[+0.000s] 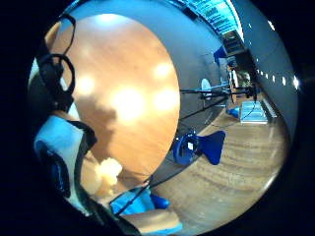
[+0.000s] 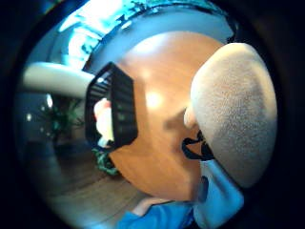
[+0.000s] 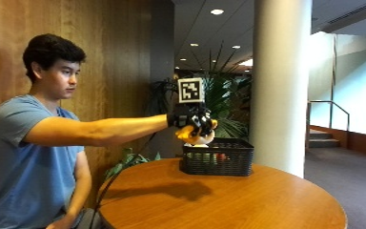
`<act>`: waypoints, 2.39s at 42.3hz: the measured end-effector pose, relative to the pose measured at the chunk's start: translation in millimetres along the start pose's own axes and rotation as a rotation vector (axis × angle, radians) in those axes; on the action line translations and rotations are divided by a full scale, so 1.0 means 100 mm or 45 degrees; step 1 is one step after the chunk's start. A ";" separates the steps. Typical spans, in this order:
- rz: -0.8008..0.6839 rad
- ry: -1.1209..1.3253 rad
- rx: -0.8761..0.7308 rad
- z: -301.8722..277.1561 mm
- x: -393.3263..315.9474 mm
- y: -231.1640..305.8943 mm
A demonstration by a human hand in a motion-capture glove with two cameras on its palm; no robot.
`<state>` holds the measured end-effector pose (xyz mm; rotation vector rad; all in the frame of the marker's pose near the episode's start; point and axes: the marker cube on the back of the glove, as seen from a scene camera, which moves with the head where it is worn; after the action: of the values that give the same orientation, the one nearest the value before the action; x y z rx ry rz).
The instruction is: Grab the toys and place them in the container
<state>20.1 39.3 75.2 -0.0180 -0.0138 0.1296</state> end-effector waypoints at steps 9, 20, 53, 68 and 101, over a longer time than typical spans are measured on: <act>0.067 0.013 0.125 -0.69 -0.69 -0.19; -0.014 -0.153 0.183 -1.06 -1.76 -0.49; -0.357 -0.241 0.177 -0.29 -2.81 -0.90; -0.327 -0.077 -0.022 -0.04 -2.59 -0.78; -0.119 0.029 0.013 -0.30 -2.30 -0.11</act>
<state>-205.7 -2.2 42.2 -0.0087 0.0089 0.0358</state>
